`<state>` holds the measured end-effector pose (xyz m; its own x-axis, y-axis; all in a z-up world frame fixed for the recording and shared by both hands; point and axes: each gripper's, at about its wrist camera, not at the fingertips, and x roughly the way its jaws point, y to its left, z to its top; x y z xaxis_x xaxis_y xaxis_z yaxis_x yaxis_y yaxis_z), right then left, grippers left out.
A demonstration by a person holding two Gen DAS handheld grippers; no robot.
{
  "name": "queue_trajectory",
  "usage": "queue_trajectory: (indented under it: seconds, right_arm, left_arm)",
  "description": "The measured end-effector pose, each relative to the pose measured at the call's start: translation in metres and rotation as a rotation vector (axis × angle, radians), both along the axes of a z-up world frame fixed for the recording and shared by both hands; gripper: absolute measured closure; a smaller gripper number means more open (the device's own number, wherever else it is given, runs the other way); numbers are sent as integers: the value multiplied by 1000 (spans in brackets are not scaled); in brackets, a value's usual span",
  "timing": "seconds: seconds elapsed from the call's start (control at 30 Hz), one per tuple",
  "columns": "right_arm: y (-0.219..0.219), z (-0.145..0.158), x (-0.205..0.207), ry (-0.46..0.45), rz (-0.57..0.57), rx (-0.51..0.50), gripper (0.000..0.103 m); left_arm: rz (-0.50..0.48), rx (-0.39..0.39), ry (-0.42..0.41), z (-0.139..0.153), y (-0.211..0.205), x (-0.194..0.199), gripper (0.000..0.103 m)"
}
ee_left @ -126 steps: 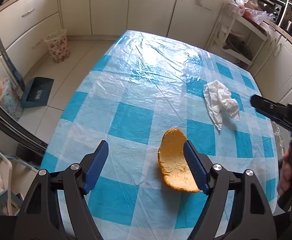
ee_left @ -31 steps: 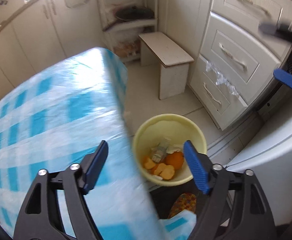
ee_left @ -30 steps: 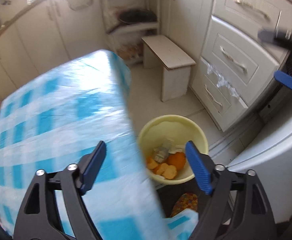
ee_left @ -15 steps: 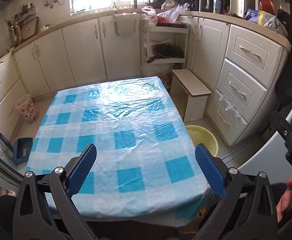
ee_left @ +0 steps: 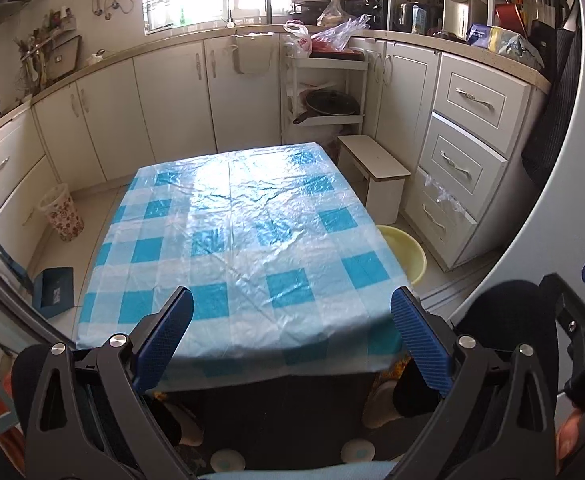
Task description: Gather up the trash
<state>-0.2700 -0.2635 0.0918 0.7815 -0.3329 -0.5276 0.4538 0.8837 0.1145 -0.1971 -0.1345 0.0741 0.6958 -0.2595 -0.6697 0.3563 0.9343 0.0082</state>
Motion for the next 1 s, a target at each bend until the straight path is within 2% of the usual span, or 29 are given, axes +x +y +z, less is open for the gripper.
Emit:
queue_trajectory:
  seconds: [0.2,0.4,1.0]
  right_arm:
    - [22,-14,-20,6,1,18,7]
    - [32,-14,-23,-4,6,0,7]
    - [38,-15,-29,-5,13,-7,7]
  left_arm:
    - [27,-8,5,5,19,-24,8]
    - [44,-11,-20,11,27,-41,8]
    - [80,8,-63,17,32,-53,8]
